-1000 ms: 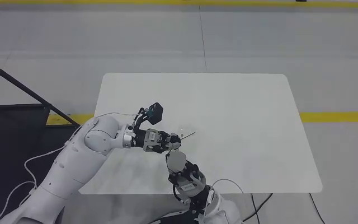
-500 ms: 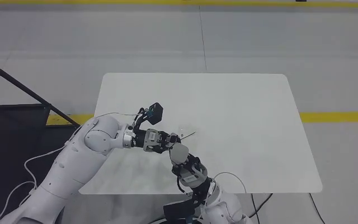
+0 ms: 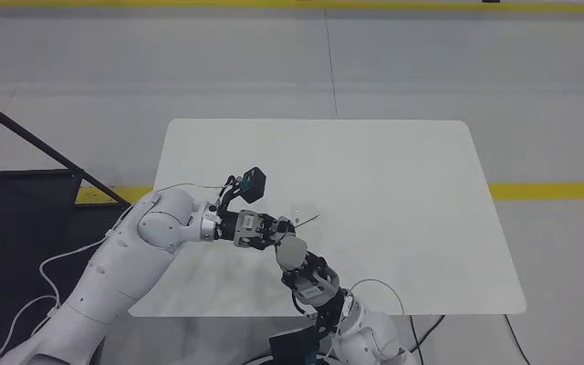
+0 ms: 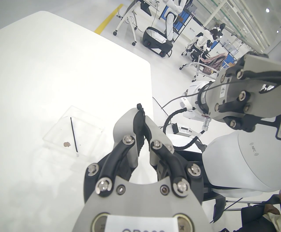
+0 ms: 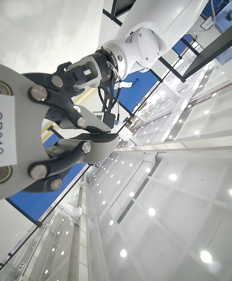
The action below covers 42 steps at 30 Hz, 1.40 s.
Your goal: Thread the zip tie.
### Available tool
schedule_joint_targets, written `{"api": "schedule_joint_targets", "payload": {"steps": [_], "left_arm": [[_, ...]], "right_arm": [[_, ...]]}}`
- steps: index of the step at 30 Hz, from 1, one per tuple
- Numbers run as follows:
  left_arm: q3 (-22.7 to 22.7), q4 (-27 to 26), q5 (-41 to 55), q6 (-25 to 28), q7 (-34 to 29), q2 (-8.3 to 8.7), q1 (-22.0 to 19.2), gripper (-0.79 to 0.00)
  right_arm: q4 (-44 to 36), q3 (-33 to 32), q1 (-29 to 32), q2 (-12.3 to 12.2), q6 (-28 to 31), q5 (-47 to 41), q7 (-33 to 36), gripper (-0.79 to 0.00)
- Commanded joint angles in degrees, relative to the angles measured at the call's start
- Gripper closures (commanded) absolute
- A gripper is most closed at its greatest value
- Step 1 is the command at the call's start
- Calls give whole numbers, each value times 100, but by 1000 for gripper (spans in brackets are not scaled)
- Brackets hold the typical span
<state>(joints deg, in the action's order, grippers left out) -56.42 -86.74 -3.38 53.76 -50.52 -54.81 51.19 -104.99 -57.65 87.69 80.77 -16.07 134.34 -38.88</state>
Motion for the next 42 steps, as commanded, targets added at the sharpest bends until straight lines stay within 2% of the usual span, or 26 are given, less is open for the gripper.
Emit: {"api": "schedule_joint_targets", "payload": {"steps": [1,25,39,42], "left_arm": [[0,0,0,0,0,0,0,0],[0,0,0,0,0,0,0,0],[0,0,0,0,0,0,0,0],[0,0,0,0,0,0,0,0]], "right_arm": [[22,-1,-27,-9,20,27,20,0],[137,82,-211,-67,-84,13,185,0],[29,116,-175,-85,-45,78,72,0],[-41,42,-263,-119,220,-140,-274,0]]}}
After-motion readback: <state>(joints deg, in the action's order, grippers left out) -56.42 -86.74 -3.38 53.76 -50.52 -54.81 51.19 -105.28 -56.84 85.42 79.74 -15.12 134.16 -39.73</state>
